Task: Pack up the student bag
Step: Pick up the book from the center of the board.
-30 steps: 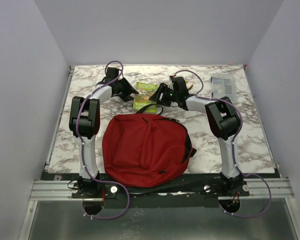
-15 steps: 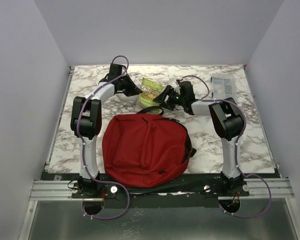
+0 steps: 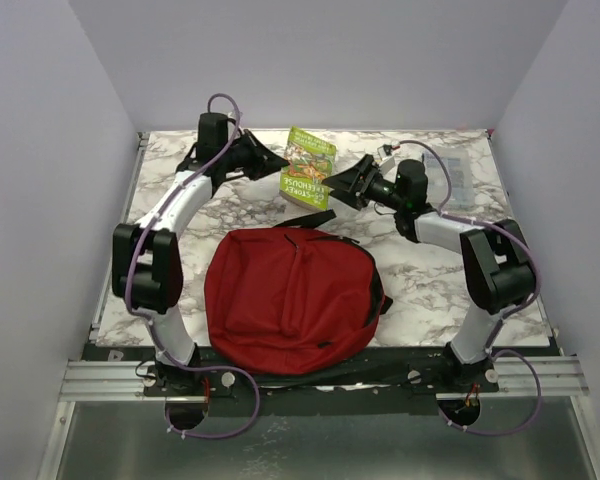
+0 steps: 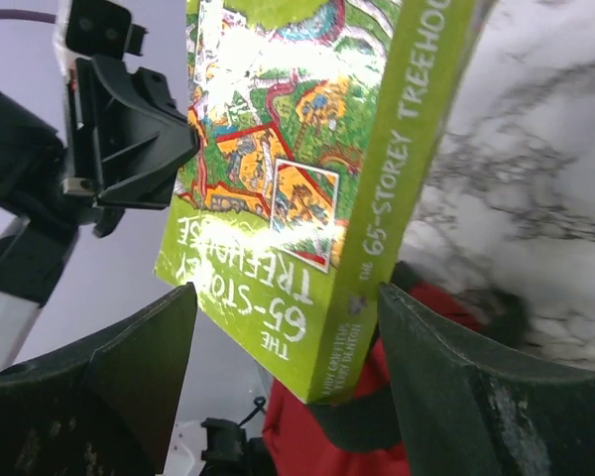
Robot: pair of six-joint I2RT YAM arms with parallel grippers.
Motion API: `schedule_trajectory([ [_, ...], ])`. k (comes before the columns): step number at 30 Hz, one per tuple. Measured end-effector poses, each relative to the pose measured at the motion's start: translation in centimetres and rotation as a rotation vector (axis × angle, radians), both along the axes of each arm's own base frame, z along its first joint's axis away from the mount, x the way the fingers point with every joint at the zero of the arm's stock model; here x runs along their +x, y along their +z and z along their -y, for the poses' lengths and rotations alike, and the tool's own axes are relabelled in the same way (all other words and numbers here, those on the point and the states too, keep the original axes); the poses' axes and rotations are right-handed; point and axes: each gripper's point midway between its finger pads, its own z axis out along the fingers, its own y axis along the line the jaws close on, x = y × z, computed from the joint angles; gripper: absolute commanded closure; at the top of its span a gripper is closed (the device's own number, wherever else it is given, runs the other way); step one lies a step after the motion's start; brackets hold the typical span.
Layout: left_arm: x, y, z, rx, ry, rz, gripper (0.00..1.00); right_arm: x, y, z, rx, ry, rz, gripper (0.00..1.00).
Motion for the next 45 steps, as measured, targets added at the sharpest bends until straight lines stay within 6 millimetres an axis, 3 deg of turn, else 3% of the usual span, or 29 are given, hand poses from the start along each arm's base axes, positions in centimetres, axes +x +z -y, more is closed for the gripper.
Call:
schedule_trajectory([
  [3,-1.9,4.5,-0.3,-0.066,0.012,0.084,1.0,-1.6,4.1,0.3,0.06,0.006,0.082,0.23],
  [6,-4.4,7.6,-0.5,-0.126,0.017,0.15,1.0,-3.6,6.3,0.6,0.093,0.015,0.12,0.22],
  [10,-8.1,9.3,-0.4,-0.177,0.015,0.185,1.0,-6.3,8.0,0.8,0.1,0.03,0.141,0.22],
  [15,-11.7,9.7,0.4,-0.207,0.019,0.197,1.0,-11.2,11.5,-1.0,0.131,0.077,0.208,0.26],
  [18,-14.2,10.5,1.2,-0.231,0.021,0.228,1.0,-14.0,12.4,-2.2,0.153,0.074,0.219,0.34],
  [22,-18.3,12.2,1.9,-0.281,0.025,0.297,1.0,-18.3,12.1,-3.3,0.19,0.081,0.188,0.53],
  [28,-21.5,12.3,0.9,-0.329,0.09,0.351,1.0,-20.3,12.4,-3.1,0.246,0.058,0.162,0.88],
  [29,-21.9,12.2,0.7,-0.336,0.095,0.356,0.92,-20.6,12.3,-3.2,0.248,0.064,0.153,0.9],
  [32,-23.0,11.2,0.3,-0.352,0.097,0.36,0.45,-21.4,11.6,-3.5,0.225,0.094,0.146,0.96],
  [35,-24.4,9.9,-0.7,-0.359,0.102,0.369,0.17,-21.1,11.3,-3.2,0.18,0.082,0.164,1.0],
  [37,-25.8,9.5,-0.9,-0.367,0.066,0.385,0.09,-20.8,11.4,-2.9,0.145,0.07,0.19,0.99],
  [40,-27.5,9.2,-0.7,-0.341,-0.011,0.414,0.06,-20.7,12.2,-2.2,0.102,0.065,0.254,0.99],
  [45,-30.1,8.0,-0.3,-0.296,-0.15,0.418,0.02,-23.3,14.2,-2.0,0.081,0.176,0.351,0.99],
])
